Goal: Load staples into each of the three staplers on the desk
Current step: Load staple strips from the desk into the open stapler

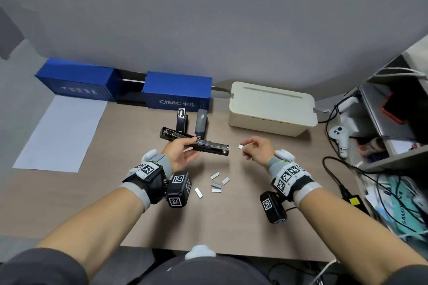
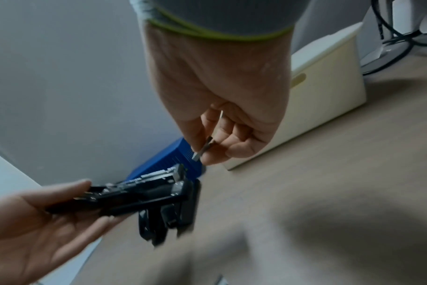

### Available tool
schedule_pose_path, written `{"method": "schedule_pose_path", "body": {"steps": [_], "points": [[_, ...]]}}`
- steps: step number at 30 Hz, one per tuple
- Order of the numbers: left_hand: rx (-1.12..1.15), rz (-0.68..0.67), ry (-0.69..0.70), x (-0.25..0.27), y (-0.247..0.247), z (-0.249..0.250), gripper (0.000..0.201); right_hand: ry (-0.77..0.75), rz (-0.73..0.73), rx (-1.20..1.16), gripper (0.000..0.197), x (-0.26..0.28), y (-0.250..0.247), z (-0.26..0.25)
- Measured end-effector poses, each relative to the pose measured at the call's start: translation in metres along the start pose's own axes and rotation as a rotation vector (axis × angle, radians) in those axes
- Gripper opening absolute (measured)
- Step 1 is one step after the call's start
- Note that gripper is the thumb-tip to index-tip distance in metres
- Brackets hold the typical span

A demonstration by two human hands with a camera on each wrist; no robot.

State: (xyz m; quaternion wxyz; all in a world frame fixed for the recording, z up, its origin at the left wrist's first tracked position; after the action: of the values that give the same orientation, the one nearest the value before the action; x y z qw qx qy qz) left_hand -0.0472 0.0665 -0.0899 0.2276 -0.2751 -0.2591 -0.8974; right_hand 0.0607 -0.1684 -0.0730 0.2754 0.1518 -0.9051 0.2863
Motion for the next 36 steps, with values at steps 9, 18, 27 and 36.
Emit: {"method": "schedule_pose_path", "body": {"steps": [9, 18, 27, 36], "points": [[0.004, -0.053, 0.018, -0.001, 0.022, 0.01, 0.014, -0.161, -0.033, -0.03, 0.016, 0.013, 0.012, -0.055], [0.018, -0.049, 0.013, 0.005, 0.027, 0.016, 0.02, -0.258, 0.063, 0.262, 0.015, 0.024, 0.023, -0.08], [0.059, -0.038, 0.006, 0.006, 0.026, 0.019, 0.023, -0.297, 0.033, 0.223, 0.019, 0.022, 0.029, -0.082], [0.204, -0.001, -0.034, 0.006, 0.012, 0.018, 0.009, -0.331, -0.051, 0.106, 0.021, 0.015, 0.051, -0.095]]}}
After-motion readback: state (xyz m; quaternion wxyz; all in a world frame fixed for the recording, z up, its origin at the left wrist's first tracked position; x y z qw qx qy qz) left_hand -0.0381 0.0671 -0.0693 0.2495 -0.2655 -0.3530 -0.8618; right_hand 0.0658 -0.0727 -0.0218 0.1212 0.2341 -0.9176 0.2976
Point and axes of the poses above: each hand's wrist, its own x-axis away from the middle knuckle, its own y-axis out of the palm, z = x × y, the point moved 9 cm from there along -x, towards the middle knuckle, and after that the axes turned 11 degrees about y, right-handed, at the moved point
